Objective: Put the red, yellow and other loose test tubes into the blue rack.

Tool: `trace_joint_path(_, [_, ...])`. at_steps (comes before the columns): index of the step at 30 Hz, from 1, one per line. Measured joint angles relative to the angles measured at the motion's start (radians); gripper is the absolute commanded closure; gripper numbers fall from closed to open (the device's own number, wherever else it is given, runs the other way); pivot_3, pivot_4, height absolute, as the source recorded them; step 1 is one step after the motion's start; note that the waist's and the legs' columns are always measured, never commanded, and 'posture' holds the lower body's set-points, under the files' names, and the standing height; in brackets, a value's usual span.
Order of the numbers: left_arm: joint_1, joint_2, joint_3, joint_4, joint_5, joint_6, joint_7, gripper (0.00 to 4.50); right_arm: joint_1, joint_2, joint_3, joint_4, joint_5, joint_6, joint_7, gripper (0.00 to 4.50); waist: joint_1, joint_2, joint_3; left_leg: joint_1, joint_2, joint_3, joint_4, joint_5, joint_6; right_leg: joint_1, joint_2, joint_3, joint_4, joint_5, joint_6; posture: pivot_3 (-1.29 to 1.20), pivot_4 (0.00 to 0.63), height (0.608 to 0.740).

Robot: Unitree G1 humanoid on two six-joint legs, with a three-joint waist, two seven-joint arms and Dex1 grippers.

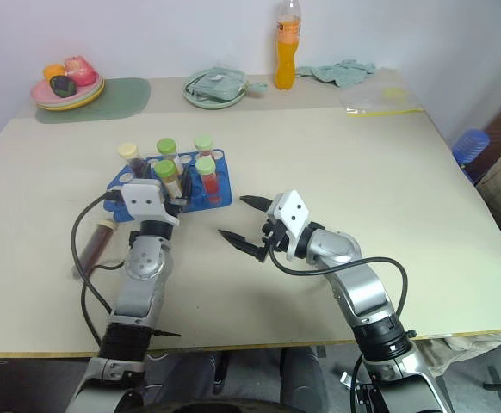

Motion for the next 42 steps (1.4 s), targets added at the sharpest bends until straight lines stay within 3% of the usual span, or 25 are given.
trace_joint_path(6, [-0.014, 0.05, 0.085, -0.272, -0.102, 0.137, -0.032, 0.9, 0.0, 0.0, 0.001, 0.0, 0.0, 0.001, -0.003, 0.23, 0.0, 0.0, 0.0, 0.0, 0.0, 0.0, 0.0, 0.0, 0.0, 0.0, 0.0, 0.0, 0.0, 0.0, 0.0, 0.0, 0.15, 0.74])
trace_joint_path(8, [-0.032, 0.089, 0.118, -0.346, -0.16, 0.241, -0.051, 0.35, 0.0, 0.0, 0.001, 0.0, 0.0, 0.001, -0.002, 0.23, 0.0, 0.0, 0.0, 0.0, 0.0, 0.0, 0.0, 0.0, 0.0, 0.0, 0.0, 0.0, 0.0, 0.0, 0.0, 0.0, 0.15, 0.74])
trace_joint_path(9, [-0.052, 0.138, 0.143, -0.393, -0.211, 0.344, -0.062, 0.06, 0.0, 0.0, 0.002, 0.0, 0.001, 0.001, 0.0, 0.23, -0.001, -0.001, 0.0, 0.0, 0.0, -0.001, 0.0, 0.0, 0.0, 0.0, 0.001, 0.0, 0.0, 0.0, 0.0, 0.0, 0.15, 0.74])
trace_joint_path(14, [-0.17, 0.447, 0.376, -0.546, -0.445, 0.996, -0.063, 0.06, -0.002, -0.004, 0.002, 0.001, 0.001, 0.001, 0.015, 0.23, -0.025, 0.0, 0.0, 0.0, 0.001, -0.003, 0.0, 0.0, 0.0, 0.0, 0.002, 0.0, 0.002, -0.001, 0.0, 0.0, 0.15, 0.74])
trace_joint_path(19, [-0.236, 0.719, 0.471, -0.504, -0.67, 1.644, -0.187, 0.06, -0.02, -0.002, 0.005, 0.014, 0.001, 0.0, 0.037, 0.23, -0.028, -0.001, 0.001, 0.001, 0.001, -0.003, -0.001, 0.0, 0.0, 0.0, 0.004, 0.0, 0.002, -0.001, 0.0, 0.0, 0.15, 0.74])
trace_joint_path(23, [-0.154, 0.992, 0.43, -0.377, -0.91, 1.801, -0.276, 0.06, -0.03, 0.001, 0.009, 0.028, 0.0, -0.004, 0.05, 0.23, -0.04, 0.0, 0.001, 0.001, 0.003, -0.005, -0.002, 0.0, 0.0, -0.001, 0.003, 0.0, 0.002, -0.001, 0.0, 0.0, 0.15, 0.74])
trace_joint_path(25, [-0.108, 1.062, 0.39, -0.322, -0.961, 1.802, -0.266, 0.06, -0.03, 0.001, 0.009, 0.039, 0.0, -0.005, 0.052, 0.23, -0.04, 0.0, 0.001, 0.001, 0.003, -0.006, -0.003, 0.0, -0.001, -0.002, 0.003, 0.0, 0.002, -0.001, -0.001, 0.0, 0.15, 0.74])
trace_joint_path(34, [-0.099, 1.001, 0.296, -0.159, -1.0, 1.802, -0.129, 0.06, -0.028, -0.004, 0.012, 0.041, -0.001, -0.012, 0.068, 0.23, -0.034, 0.0, 0.002, 0.001, 0.003, -0.006, -0.003, 0.0, -0.001, -0.002, 0.002, 0.0, 0.002, -0.001, -0.001, 0.0, 0.15, 0.74])
trace_joint_path(42, [-0.139, 0.921, 0.27, -0.101, -1.0, 1.802, -0.054, 0.06, -0.017, -0.061, 0.012, -0.037, 0.088, 0.023, 0.198, 0.23, -0.022, 0.0, 0.001, 0.001, 0.003, -0.005, -0.002, 0.0, -0.001, -0.002, 0.001, 0.001, 0.002, -0.001, -0.001, 0.0, 0.15, 0.74])
